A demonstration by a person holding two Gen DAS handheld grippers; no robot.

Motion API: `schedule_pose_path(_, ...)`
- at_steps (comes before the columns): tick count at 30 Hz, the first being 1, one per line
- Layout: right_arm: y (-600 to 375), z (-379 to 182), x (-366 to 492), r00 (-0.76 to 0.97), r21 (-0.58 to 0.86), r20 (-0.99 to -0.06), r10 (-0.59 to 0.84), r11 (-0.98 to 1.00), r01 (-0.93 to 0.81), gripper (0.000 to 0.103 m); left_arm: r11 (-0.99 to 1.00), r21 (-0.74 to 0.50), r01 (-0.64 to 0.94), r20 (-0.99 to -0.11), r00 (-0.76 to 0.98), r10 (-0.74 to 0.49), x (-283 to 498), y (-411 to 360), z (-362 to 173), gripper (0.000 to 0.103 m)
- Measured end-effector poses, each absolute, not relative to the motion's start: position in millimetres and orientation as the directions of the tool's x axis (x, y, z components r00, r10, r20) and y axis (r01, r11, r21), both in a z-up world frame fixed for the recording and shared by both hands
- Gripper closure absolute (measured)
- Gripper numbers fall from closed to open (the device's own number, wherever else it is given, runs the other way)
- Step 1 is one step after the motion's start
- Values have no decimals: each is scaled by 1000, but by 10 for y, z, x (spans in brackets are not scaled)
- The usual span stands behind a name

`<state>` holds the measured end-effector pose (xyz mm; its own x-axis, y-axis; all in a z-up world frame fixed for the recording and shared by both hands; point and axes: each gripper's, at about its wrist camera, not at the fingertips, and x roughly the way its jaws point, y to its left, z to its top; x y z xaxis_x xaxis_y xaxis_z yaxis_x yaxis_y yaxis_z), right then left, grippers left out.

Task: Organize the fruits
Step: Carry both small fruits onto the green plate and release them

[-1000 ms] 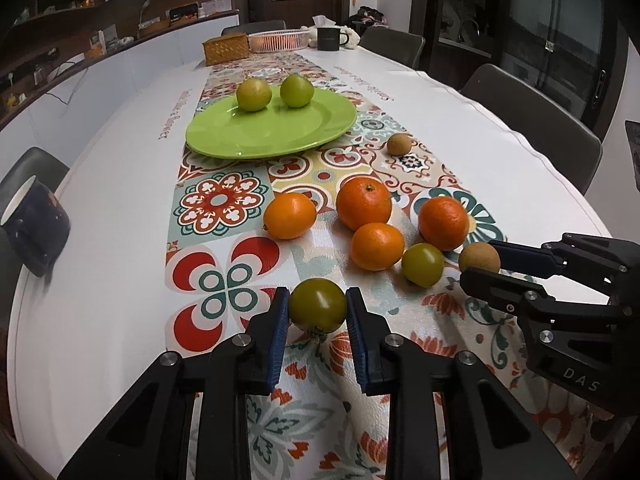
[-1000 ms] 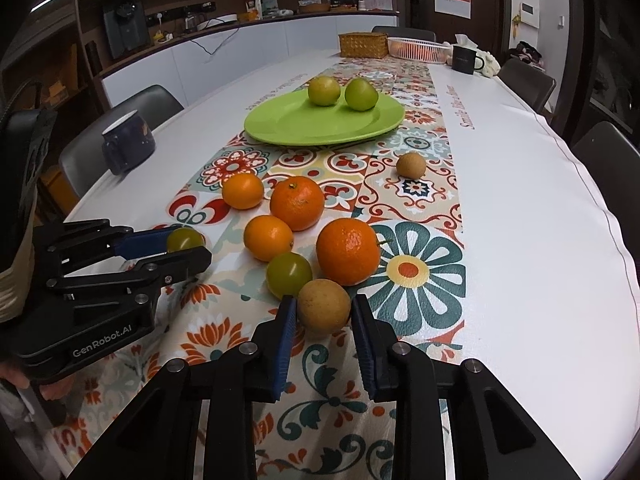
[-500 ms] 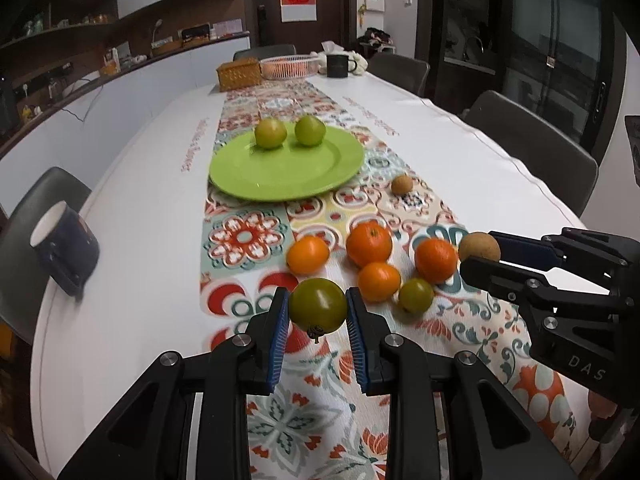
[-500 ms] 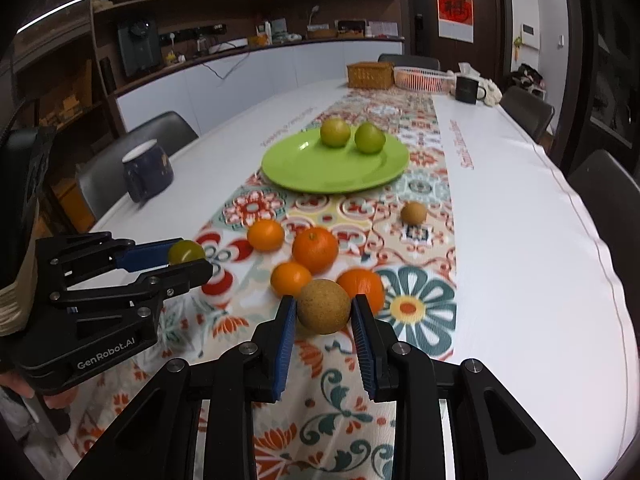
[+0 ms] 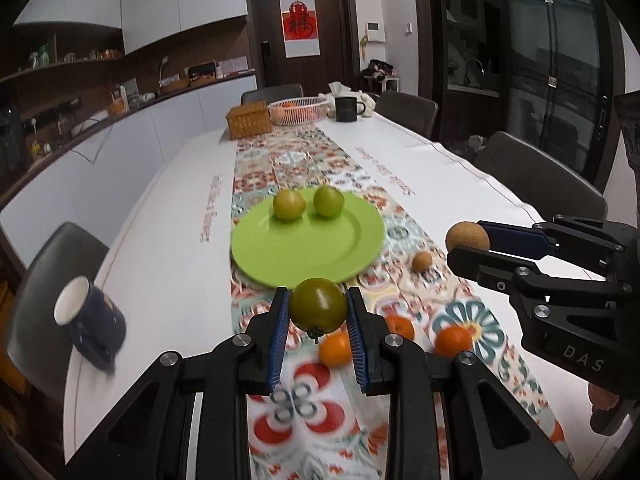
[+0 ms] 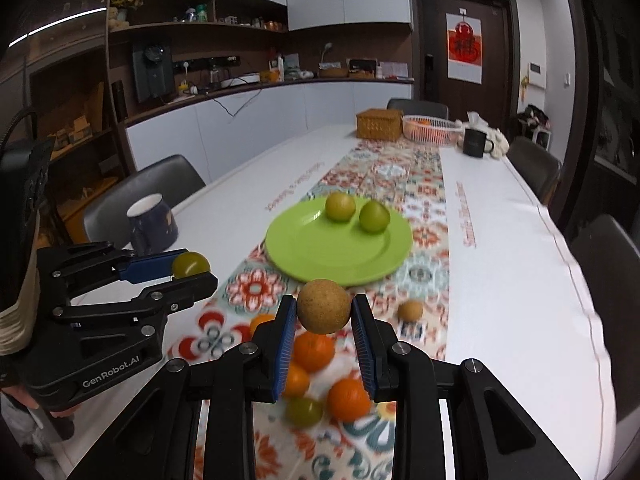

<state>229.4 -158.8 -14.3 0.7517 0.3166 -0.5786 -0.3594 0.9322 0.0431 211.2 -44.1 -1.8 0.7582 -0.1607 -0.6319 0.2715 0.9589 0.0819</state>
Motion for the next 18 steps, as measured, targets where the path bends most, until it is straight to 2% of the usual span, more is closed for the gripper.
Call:
schedule_pose_path(11, -1442, -35, 2945, 736, 33, -590, 331, 921, -388, 74, 962, 82, 262, -621, 768, -156, 2724, -428, 33, 75)
schedule_pose_path(18, -1386, -215, 3380, 689, 59, -643, 333, 919, -389, 74, 965, 50, 256, -666, 729, -159, 3141, -374, -158, 75)
